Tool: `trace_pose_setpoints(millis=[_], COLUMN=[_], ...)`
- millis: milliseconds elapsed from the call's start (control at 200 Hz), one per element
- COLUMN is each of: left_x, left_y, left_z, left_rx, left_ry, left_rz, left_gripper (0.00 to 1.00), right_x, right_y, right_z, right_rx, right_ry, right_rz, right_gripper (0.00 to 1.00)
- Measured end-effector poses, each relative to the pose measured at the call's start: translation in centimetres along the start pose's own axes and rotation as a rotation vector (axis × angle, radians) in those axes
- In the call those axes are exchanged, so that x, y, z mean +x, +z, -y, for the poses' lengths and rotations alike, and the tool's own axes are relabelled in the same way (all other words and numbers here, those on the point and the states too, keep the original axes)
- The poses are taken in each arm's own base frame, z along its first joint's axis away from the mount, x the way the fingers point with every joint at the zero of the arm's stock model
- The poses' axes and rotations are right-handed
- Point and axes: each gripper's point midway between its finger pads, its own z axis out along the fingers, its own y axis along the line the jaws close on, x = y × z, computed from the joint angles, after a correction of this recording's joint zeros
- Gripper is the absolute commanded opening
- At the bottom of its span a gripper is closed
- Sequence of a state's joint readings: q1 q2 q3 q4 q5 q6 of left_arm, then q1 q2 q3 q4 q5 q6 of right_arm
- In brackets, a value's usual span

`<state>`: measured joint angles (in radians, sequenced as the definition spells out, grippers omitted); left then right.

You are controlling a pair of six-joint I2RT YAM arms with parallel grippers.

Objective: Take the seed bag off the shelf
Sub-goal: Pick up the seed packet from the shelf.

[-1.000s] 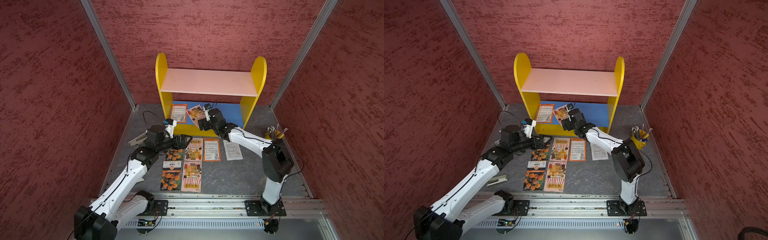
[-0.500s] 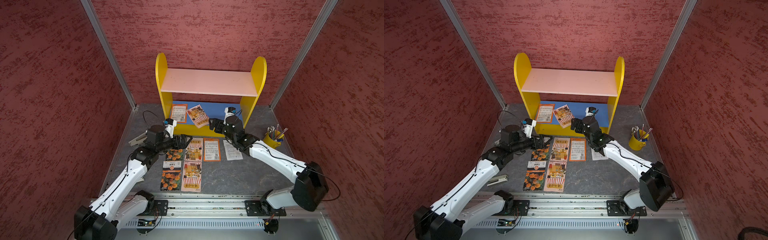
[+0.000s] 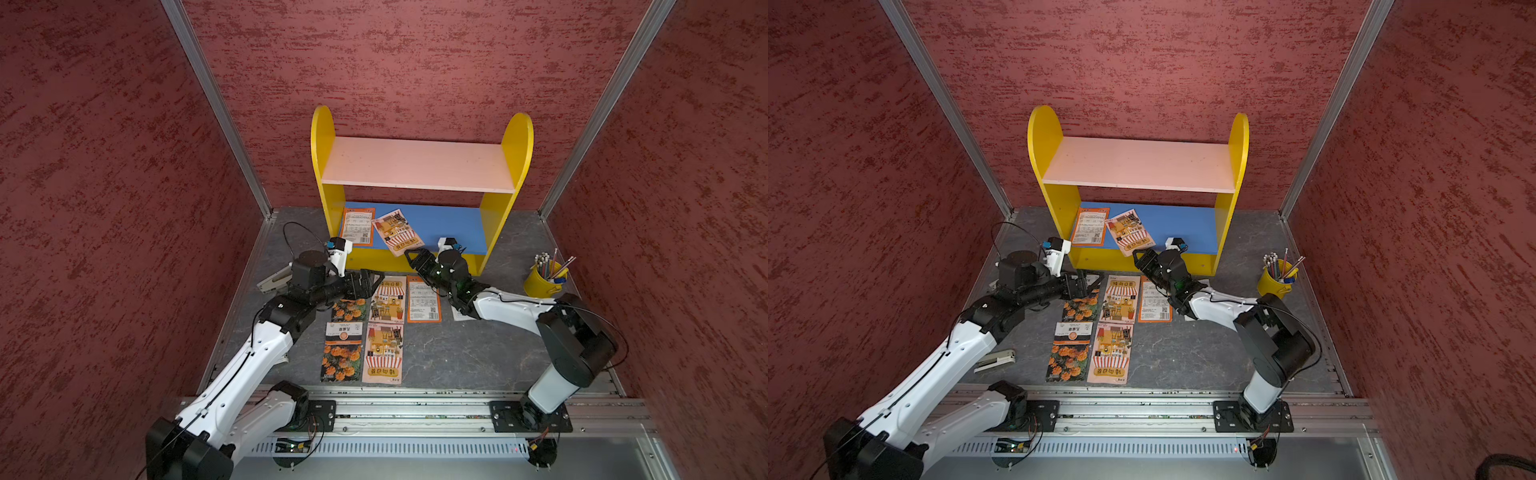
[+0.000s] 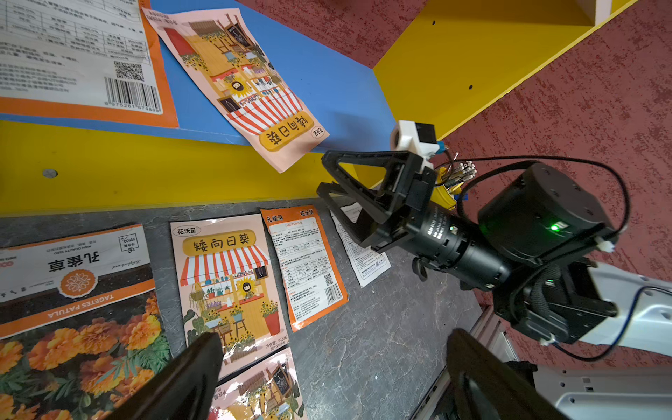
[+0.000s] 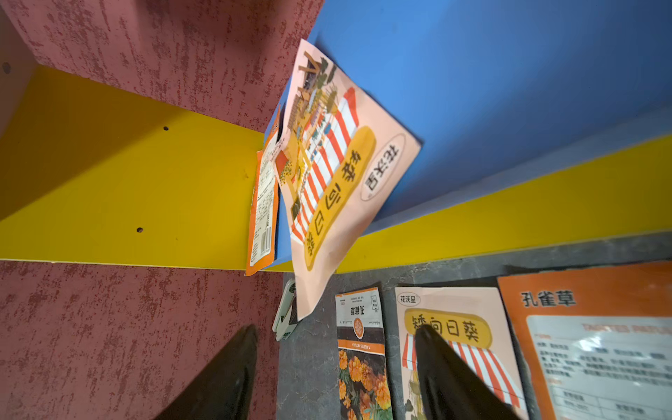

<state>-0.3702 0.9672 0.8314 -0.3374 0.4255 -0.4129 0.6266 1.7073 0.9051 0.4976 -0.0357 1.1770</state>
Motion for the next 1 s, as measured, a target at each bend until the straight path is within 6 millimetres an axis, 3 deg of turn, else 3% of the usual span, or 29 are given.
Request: trace_pose_setpoints(millis=[160,511,777,997], left_x=[-0.1,-0.2,0.5,0.6], left_y=[-0.3,-0.3,-0.1,-0.1], left_z=[0.2,0.0,-0.5,-0.7], left_rx=[0.003,-0.001,-0.011,-0.015], left_ry=[0.004,0.001,-0.007,-0.011], left_rz=[0.009,0.010,-0.004,-0.006], left_gripper=[1.00,1.00,1.00,1.00], right_x=[0.5,-0.3,0.0,0.0], right_y=[1.5,2.6,3.6,3.7], right_z=[0.2,-3.3,-2.5,-2.5], right_rx=[-0.025,-0.132,-0.118,-0.122], right_ry=[0.039,0.067,0.081,0.093], right_rz=[-0.019,-0.012,-0.020,-0.019], right_gripper=[0.66,0.55,0.50,0.36])
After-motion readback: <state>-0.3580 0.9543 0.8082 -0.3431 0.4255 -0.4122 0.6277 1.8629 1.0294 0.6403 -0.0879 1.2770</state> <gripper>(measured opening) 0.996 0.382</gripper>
